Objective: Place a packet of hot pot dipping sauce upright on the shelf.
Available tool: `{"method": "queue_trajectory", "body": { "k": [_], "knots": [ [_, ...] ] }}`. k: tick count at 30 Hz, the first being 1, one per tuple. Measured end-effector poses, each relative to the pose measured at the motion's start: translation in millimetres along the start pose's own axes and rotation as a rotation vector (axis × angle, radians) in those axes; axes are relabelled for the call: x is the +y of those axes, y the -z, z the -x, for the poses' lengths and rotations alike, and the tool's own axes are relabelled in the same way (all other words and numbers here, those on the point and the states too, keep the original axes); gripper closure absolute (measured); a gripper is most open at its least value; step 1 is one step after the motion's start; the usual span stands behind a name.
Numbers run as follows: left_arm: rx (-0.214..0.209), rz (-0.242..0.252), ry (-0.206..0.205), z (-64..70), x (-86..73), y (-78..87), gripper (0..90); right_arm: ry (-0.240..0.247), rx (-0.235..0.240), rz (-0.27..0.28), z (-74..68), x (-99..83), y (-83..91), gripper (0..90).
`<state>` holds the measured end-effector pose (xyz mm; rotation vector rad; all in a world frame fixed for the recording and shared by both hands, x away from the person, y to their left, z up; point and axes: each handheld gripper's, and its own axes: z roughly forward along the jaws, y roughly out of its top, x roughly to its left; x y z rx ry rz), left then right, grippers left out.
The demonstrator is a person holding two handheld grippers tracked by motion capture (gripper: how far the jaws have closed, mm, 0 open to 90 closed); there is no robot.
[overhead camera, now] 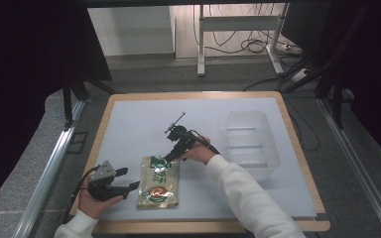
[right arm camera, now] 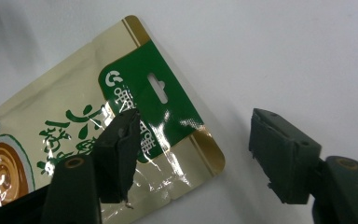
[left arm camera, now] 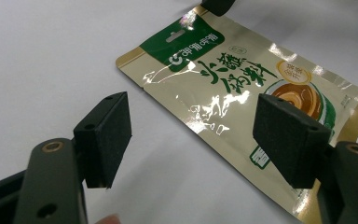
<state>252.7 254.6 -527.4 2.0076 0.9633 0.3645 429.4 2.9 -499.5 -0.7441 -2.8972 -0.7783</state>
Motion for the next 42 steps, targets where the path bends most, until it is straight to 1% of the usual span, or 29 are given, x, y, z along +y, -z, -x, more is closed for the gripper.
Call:
{"method": "queue_trajectory", "body": {
  "k": [3,7,14,17,20,22,24,27,29,32,37,41,42],
  "knots": [
    [-0.001,-0.001,0.000,0.1,0.0,-0.2,27.6,0.004,0.013,-0.008,0.0,-1.2,-0.6,39.5],
    [-0.001,-0.002,0.000,0.3,0.0,-0.6,27.6,0.010,0.017,-0.028,0.5,-3.3,-2.3,41.6],
    [-0.004,-0.003,-0.002,0.7,0.3,-0.9,27.6,0.004,0.045,-0.058,-0.1,-6.4,-4.3,46.6],
    [-0.004,-0.003,-0.003,0.7,0.2,-0.7,27.6,-0.007,0.055,-0.052,-0.1,-7.1,-1.7,48.5],
    [-0.005,-0.002,-0.002,0.3,0.3,-0.8,27.6,-0.017,0.086,-0.036,-0.1,-7.2,5.6,52.3],
    [-0.006,-0.003,-0.002,0.5,0.3,-1.1,27.6,-0.008,0.091,-0.033,-1.1,-7.3,8.6,54.6],
    [-0.006,-0.003,-0.003,0.7,0.4,-1.0,27.6,0.006,0.105,-0.031,-2.5,-7.6,10.3,56.4],
    [-0.005,-0.003,-0.004,0.9,0.6,-0.7,27.6,0.017,0.105,-0.032,-3.5,-7.7,10.9,59.5],
    [-0.004,-0.004,-0.004,0.9,0.6,-0.6,27.6,0.026,0.086,-0.027,-3.9,-7.6,11.0,63.6],
    [-0.004,-0.002,-0.003,0.7,0.6,-0.5,27.6,0.034,0.079,-0.027,-3.1,-7.8,9.8,67.5],
    [-0.003,-0.003,-0.002,0.5,0.5,-0.5,27.6,0.032,0.091,-0.033,0.9,-7.7,5.6,70.1],
    [-0.001,-0.002,-0.002,0.5,0.6,0.2,27.6,0.031,0.098,-0.043,0.7,-7.7,2.4,71.2],
    [0.000,-0.001,-0.002,0.5,0.5,0.5,27.6,0.043,0.095,-0.039,0.3,-7.8,3.5,72.3]
  ]
}}
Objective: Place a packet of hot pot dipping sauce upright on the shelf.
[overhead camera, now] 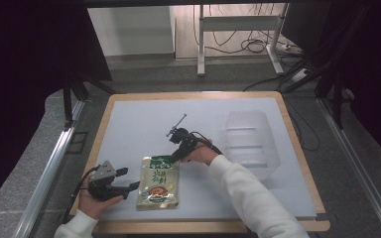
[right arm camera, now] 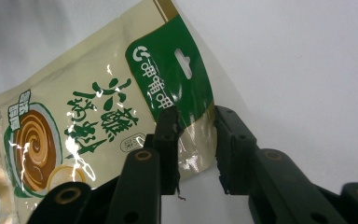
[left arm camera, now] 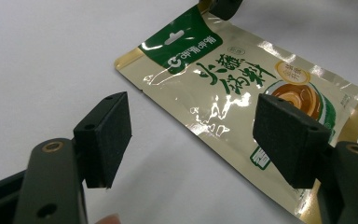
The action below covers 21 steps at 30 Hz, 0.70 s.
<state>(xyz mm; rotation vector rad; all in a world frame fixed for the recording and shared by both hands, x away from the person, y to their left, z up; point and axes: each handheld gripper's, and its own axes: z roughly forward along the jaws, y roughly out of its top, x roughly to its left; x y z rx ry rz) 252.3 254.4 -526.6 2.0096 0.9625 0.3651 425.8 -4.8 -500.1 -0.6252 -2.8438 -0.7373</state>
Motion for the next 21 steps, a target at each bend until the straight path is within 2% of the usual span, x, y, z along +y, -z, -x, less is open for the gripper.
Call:
{"method": "queue_trajectory", "body": {
  "k": [5,11,16,21],
  "knots": [
    [0.000,0.000,0.002,-0.5,0.0,0.0,27.6,0.029,0.028,0.007,-5.3,-0.7,8.9,74.6],
    [0.001,0.001,0.001,0.2,0.3,0.2,27.6,0.067,0.018,-0.035,-10.3,-2.2,4.2,75.0],
    [-0.001,-0.003,-0.002,-0.3,0.2,-0.6,27.6,0.054,0.017,-0.034,-6.7,-2.9,-1.7,75.4],
    [-0.001,0.000,0.001,-0.4,0.2,-0.1,27.6,0.061,-0.005,-0.039,-3.3,-4.2,-5.8,85.7]
  ]
}}
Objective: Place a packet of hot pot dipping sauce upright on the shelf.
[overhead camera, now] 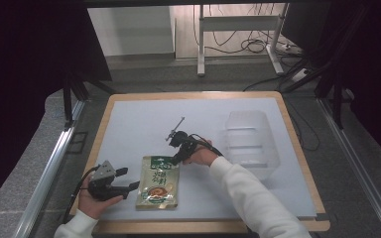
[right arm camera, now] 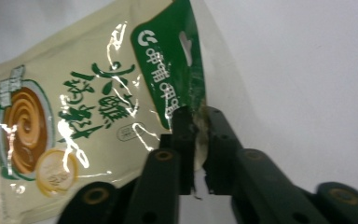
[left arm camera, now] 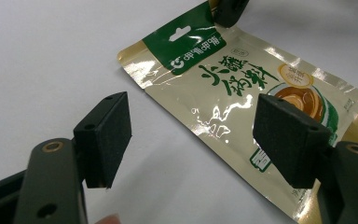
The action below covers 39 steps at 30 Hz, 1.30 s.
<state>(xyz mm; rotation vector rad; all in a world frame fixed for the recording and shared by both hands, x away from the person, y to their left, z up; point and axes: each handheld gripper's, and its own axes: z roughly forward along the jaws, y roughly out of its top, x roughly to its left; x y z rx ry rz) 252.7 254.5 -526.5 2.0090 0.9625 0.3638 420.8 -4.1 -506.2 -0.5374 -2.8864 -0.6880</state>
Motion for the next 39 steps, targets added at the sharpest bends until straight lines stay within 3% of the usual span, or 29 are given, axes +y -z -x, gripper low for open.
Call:
{"method": "queue_trajectory", "body": {
  "k": [9,15,21,28,32,39],
  "knots": [
    [0.001,0.001,-0.001,-0.5,0.0,0.3,27.6,0.043,-0.009,0.015,-5.4,0.9,5.2,89.5],
    [0.020,0.006,0.007,-4.4,-0.7,2.5,27.6,0.073,-0.029,0.039,-15.9,2.4,18.4,89.7],
    [0.023,0.013,0.016,-5.7,-1.4,4.5,27.7,0.097,-0.029,0.090,-27.2,5.8,42.3,89.7],
    [0.038,0.047,0.039,-6.6,-1.3,9.5,27.7,0.170,-0.090,0.168,-53.6,7.3,75.8,89.8],
    [0.033,0.035,0.031,-5.3,-1.5,7.5,27.7,0.216,-0.102,0.198,-68.7,7.6,89.5,89.9],
    [0.038,0.045,0.032,-4.8,-1.3,8.2,27.7,0.245,-0.126,0.240,-80.8,10.4,108.0,89.9]
  ]
}}
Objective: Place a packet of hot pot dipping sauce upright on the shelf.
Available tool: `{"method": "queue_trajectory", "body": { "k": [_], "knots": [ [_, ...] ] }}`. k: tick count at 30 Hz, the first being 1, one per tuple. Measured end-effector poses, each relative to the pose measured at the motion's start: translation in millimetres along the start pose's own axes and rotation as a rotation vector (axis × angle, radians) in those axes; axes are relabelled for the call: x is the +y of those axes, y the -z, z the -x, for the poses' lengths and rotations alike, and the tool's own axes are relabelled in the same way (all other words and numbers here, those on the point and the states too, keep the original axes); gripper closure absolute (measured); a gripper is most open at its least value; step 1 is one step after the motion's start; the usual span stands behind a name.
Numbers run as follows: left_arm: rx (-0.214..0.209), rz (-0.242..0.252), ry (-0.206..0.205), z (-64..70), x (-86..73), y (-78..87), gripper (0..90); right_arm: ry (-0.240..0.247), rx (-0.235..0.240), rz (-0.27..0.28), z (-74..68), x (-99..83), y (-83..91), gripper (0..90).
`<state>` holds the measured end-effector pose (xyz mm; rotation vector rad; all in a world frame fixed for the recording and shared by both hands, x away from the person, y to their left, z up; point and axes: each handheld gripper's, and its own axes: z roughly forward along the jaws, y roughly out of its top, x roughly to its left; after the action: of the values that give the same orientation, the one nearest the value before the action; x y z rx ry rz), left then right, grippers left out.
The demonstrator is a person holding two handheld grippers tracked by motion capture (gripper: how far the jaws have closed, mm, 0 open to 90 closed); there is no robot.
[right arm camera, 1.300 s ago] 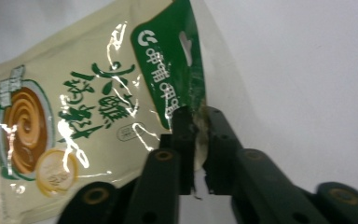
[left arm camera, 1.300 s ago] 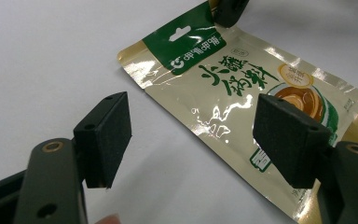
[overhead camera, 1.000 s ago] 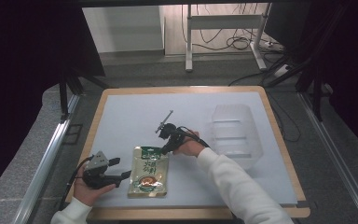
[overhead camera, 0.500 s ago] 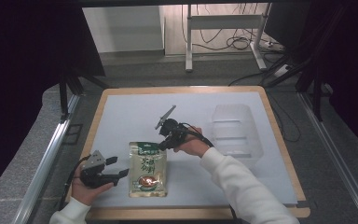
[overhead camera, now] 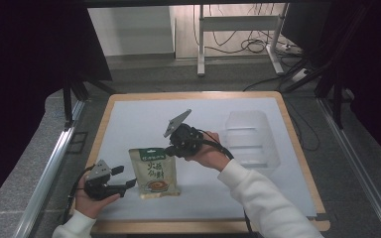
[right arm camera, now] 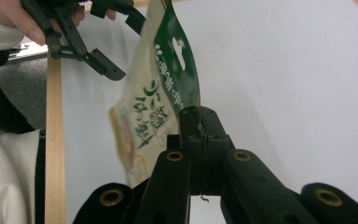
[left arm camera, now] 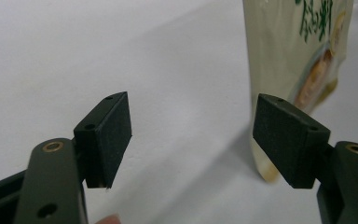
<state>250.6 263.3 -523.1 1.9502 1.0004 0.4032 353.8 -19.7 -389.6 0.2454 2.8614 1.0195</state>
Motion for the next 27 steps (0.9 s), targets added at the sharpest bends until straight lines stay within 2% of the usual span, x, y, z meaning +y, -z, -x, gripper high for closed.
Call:
{"method": "queue_trajectory", "body": {
  "k": [4,12,19,27],
  "knots": [
    [0.000,0.004,0.001,-0.4,-0.2,0.4,27.8,0.015,-0.015,0.023,-3.5,5.6,11.9,89.9],
    [-0.001,-0.004,-0.001,0.0,-0.5,-1.6,27.7,0.076,-0.052,0.047,-4.8,10.2,21.1,90.0],
    [-0.003,-0.011,-0.005,0.6,-0.7,-2.6,27.7,0.054,-0.071,0.044,4.0,10.8,28.5,90.0],
    [-0.006,-0.016,-0.004,1.2,-0.8,-4.1,27.7,0.026,-0.081,0.048,17.2,7.3,48.4,90.0]
  ]
}}
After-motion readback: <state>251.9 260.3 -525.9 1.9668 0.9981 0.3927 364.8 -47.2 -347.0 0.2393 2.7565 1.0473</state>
